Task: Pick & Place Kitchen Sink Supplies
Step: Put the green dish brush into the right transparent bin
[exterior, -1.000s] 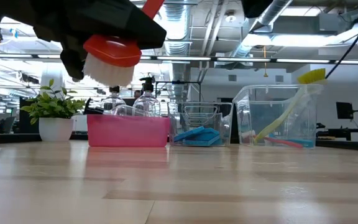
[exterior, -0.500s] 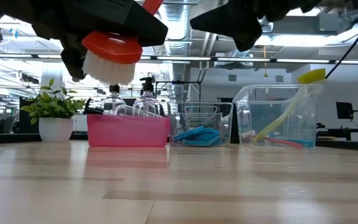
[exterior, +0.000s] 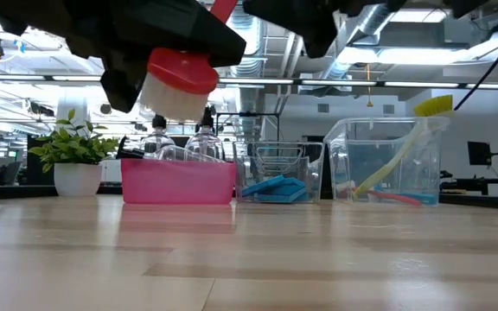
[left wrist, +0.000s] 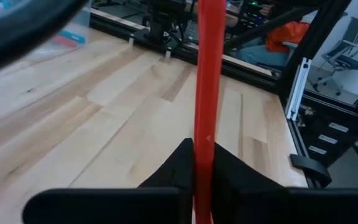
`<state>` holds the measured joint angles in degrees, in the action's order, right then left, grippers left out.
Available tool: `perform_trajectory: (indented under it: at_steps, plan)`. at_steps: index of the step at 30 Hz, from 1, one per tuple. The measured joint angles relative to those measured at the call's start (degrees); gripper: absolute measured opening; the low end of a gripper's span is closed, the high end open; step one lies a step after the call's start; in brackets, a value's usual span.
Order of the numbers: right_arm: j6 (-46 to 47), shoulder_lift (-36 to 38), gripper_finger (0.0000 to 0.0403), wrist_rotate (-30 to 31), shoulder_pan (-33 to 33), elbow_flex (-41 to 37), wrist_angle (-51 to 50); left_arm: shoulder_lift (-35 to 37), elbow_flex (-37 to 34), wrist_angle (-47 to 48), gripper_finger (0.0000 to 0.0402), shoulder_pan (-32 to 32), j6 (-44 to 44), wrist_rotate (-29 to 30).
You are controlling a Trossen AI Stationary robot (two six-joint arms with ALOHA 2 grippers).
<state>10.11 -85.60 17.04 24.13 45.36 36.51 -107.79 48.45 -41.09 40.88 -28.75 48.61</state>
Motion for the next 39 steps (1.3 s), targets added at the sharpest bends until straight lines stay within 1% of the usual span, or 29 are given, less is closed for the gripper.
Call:
perform_trajectory:
  at_steps: [4,7,9,10,12,13,15,16,17,19,23,25,30,32,36,39]
  plan:
    - [0.29,0.0,0.0265,-3.12,-1.86,0.0,0.18,0.0,0.0,-0.19,0.0039,-0.51,0.0,-0.4]
    - [0.32,0.0,0.0262,-3.92,-2.76,0.0,0.37,0.0,0.0,-0.41,0.0031,-0.54,-0.13,-0.56]
    - [0.33,0.0,0.0247,-4.5,-2.99,0.0,0.88,0.04,0.02,-0.46,0.002,-0.54,-0.07,-0.66]
    - [0.29,0.0,0.0233,-5.49,-3.16,0.0,1.26,0.04,0.02,-0.42,0.002,-0.51,-0.03,-0.7]
    - [0.06,0.0,0.0185,-8.27,-3.27,0.0,2.19,0.04,0.02,-0.41,0.002,-0.47,-0.03,-0.76]
    - [0.01,0.0,0.0152,-9.73,-3.29,0.0,2.34,0.04,0.02,-0.43,0.0023,-0.45,-0.07,-0.78]
    - [-0.32,0.0,0.0066,-12.43,-3.32,0.0,2.76,0.04,0.02,-0.41,0.0036,-0.47,-0.15,-0.76]
    - [-1.13,0.0,0.0035,-13.44,-3.32,0.0,3.01,0.04,0.02,-0.45,0.0041,-0.48,-0.15,-0.78]
    - [-1.27,0.0,0.0022,-14.25,-3.2,0.09,3.1,0.04,0.02,-0.33,0.0043,-0.51,-0.16,-0.61]
    - [-1.23,0.0,0.0018,-14.21,-3.0,0.76,2.03,0.04,0.02,-0.31,0.0041,-0.52,-0.03,-0.93]
    - [-2.33,0.0,0.0009,-14.19,-2.4,2.26,-0.26,0.04,0.02,-0.36,0.0022,-0.41,0.3,-1.06]
    - [-2.73,0.0,0.0006,-14.2,-2.33,3.38,-1.99,0.06,0.02,-0.56,0.0021,-0.41,0.28,-1.04]
    - [-4.21,0.0,0.0005,-13.86,-2.03,7.3,-8.29,0.09,0.02,-0.85,0.0055,-0.44,-1.82,-1.07]
    - [-4.43,0.0,0.0004,-12.56,-2.0,9.08,-10.84,0.11,0.02,-1.22,0.0064,-0.52,-2.27,-1.06]
    - [-4.68,0.0,0.0004,-12.26,-2.01,11.79,-14.73,0.31,0.02,-2.69,0.0069,-0.54,-2.36,-1.35]
    - [-4.52,0.0,0.0004,-12.29,-2.0,13.83,-18.23,1.79,0.02,-2.68,0.007,-0.56,-1.94,-3.9]
